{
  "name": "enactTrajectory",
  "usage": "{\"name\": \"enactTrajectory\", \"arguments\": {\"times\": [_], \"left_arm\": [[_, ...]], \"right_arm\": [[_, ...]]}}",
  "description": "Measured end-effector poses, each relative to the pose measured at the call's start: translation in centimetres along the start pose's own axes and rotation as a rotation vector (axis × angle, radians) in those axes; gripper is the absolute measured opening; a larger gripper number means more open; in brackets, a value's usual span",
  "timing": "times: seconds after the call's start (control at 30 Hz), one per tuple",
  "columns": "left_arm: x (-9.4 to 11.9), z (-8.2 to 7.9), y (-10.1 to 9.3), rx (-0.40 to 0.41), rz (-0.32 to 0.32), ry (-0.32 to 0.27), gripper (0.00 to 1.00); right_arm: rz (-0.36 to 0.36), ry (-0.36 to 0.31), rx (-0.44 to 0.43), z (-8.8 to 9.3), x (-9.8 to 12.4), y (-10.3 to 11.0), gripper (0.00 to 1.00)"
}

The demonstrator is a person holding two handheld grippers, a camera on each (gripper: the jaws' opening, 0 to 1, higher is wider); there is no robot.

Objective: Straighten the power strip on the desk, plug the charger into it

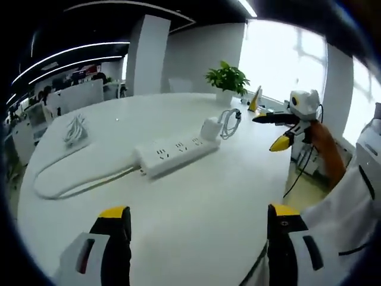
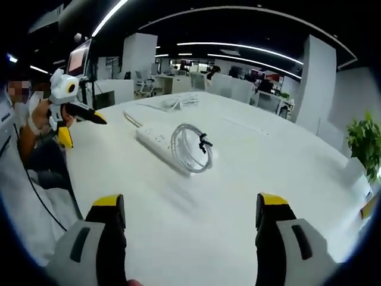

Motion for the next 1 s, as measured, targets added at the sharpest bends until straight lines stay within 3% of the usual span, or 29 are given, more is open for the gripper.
{"name": "enactTrajectory", "arguments": {"times": [0.23,0.47,0.63,1.0], "left_arm": [[0.2,-0.1,-0.5,-0.017,-0.001,0.002,0.95],[1.6,0.3,-0.6,-0.01,-0.046,0.015,0.94],[2.0,0.5,-0.7,-0.014,-0.063,0.023,0.94],[3.1,0.3,-0.7,-0.02,-0.081,0.011,0.94]], "right_arm": [[0.023,0.017,0.025,0.1,0.6,-0.1,0.88],[0.05,0.032,0.031,0.2,1.9,-0.5,0.88],[0.035,0.022,0.0,0.2,1.9,0.0,0.88],[0.051,0.05,0.024,0.7,2.7,-0.2,0.88]]}}
Point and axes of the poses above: the point that each gripper's makers call its tool centre point, and the gripper's own axes: x roughly backward along the fingers, y roughly to its left, z roughly out of its underside, the point moved 4 cm from there along x, roughly backward along the fingers, and after that the axes turned 11 degrees about z, right-handed, at the moved point
